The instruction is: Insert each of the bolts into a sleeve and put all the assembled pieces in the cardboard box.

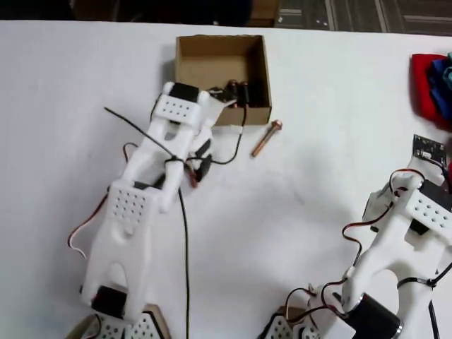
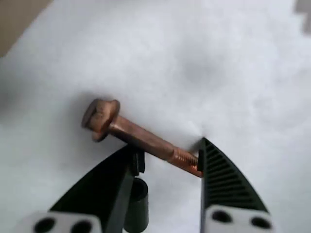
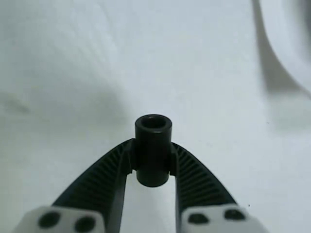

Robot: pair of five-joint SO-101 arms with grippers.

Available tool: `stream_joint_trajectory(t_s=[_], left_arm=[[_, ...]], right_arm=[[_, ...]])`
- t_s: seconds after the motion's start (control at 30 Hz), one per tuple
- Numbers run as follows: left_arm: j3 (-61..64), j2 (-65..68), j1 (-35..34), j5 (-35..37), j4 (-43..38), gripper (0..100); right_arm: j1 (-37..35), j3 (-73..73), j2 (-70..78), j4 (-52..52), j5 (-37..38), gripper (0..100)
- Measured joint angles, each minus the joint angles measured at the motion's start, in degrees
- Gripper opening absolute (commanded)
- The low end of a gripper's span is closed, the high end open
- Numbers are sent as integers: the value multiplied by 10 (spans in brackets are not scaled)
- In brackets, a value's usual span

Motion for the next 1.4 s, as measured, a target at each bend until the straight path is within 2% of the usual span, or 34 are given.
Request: stream_joint_trajectory(t_s=[0.17,0.23,0.33,0.5,0.63,0.93,1.1,1.17,1.23,1.3,1.4], left_arm=[[4,-6,2,4,2,161],[4,-10,4,44,6,155],[5,-10,7,152,8,151],[7,-12,8,377,-17,151],[7,-14,0,481,-45,151],[7,-14,-21,502,-74,150],[7,-14,-22,471,-100,148],[7,-14,-23,465,-105,105],[7,-14,-23,463,-105,17],[6,-14,-23,463,-107,41],[6,-15,-23,462,-98,24]], right_arm=[[0,0,0,0,0,22],[0,0,0,0,0,22],[0,0,0,0,0,22],[0,0,0,0,0,22],[0,0,0,0,0,22],[0,0,0,4,0,22],[0,0,0,4,0,22],[0,0,0,4,0,22],[0,0,0,4,0,22],[0,0,0,4,0,22],[0,0,0,4,0,22]])
